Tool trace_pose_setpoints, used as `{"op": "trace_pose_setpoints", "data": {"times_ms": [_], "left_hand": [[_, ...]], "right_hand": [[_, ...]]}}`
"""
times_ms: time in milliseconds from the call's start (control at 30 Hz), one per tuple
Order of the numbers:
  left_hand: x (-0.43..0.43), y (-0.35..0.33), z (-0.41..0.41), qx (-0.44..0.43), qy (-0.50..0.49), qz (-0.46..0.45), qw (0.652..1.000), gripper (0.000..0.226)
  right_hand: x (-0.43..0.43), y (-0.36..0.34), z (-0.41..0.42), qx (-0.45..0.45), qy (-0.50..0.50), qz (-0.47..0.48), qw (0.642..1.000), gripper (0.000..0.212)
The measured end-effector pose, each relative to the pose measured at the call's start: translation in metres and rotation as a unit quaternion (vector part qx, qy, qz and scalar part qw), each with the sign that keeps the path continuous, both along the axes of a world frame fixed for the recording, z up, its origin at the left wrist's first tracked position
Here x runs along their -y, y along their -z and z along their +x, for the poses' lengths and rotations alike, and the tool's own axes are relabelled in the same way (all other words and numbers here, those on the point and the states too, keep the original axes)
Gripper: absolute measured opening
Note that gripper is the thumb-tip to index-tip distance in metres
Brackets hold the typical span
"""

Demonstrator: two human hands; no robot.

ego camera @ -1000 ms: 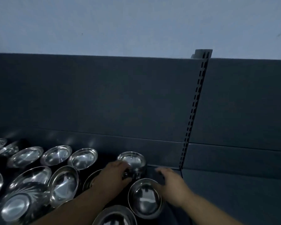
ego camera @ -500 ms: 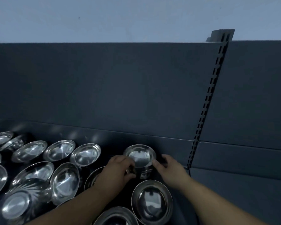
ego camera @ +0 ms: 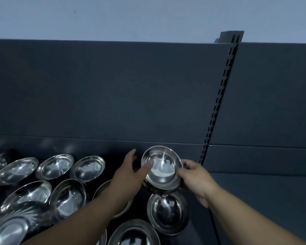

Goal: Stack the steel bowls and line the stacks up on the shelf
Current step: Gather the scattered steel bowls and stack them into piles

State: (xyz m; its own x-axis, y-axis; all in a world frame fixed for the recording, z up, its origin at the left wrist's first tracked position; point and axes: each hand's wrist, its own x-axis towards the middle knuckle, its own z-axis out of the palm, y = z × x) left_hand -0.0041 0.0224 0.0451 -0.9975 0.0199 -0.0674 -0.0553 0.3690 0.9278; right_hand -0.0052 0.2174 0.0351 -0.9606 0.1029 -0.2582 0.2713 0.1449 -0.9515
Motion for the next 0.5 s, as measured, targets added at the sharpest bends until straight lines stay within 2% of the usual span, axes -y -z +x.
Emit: {"op": "trace_pose_setpoints", "data": {"times_ms": [67, 133, 200, 233, 300, 400, 467, 500], "left_hand": [[0.003, 0.005, -0.005, 0.070, 0.018, 0.029, 0.997, 0.051], [0.006, 0.010, -0.006, 0.089, 0.030, 0.019, 0.995, 0.031], [0.007, 0.014, -0.006, 0.100, 0.023, 0.037, 0.994, 0.024], [0.007, 0.016, -0.006, 0.109, 0.018, 0.059, 0.992, 0.024], [0.008, 0.015, -0.005, 0.127, 0.006, 0.098, 0.987, 0.028], [0.011, 0.015, -0.007, 0.117, -0.016, 0.105, 0.988, 0.029], [0.012, 0.014, -0.008, 0.109, -0.029, 0.106, 0.988, 0.029], [0.012, 0.014, -0.008, 0.108, -0.034, 0.108, 0.988, 0.029]], "right_hand": [[0.000, 0.002, 0.006, -0.010, -0.008, 0.002, 1.000, 0.024], [0.000, 0.002, 0.012, -0.014, -0.016, -0.004, 1.000, 0.021], [0.000, 0.003, 0.018, -0.018, -0.014, -0.027, 0.999, 0.019], [-0.002, 0.006, 0.020, -0.023, -0.003, -0.018, 1.000, 0.024], [-0.007, 0.013, 0.024, -0.032, 0.017, 0.066, 0.997, 0.036], [-0.016, 0.027, 0.038, 0.032, -0.018, 0.241, 0.970, 0.032], [-0.016, 0.043, 0.045, 0.101, -0.085, 0.284, 0.950, 0.039], [-0.016, 0.049, 0.047, 0.122, -0.096, 0.279, 0.948, 0.035]]}}
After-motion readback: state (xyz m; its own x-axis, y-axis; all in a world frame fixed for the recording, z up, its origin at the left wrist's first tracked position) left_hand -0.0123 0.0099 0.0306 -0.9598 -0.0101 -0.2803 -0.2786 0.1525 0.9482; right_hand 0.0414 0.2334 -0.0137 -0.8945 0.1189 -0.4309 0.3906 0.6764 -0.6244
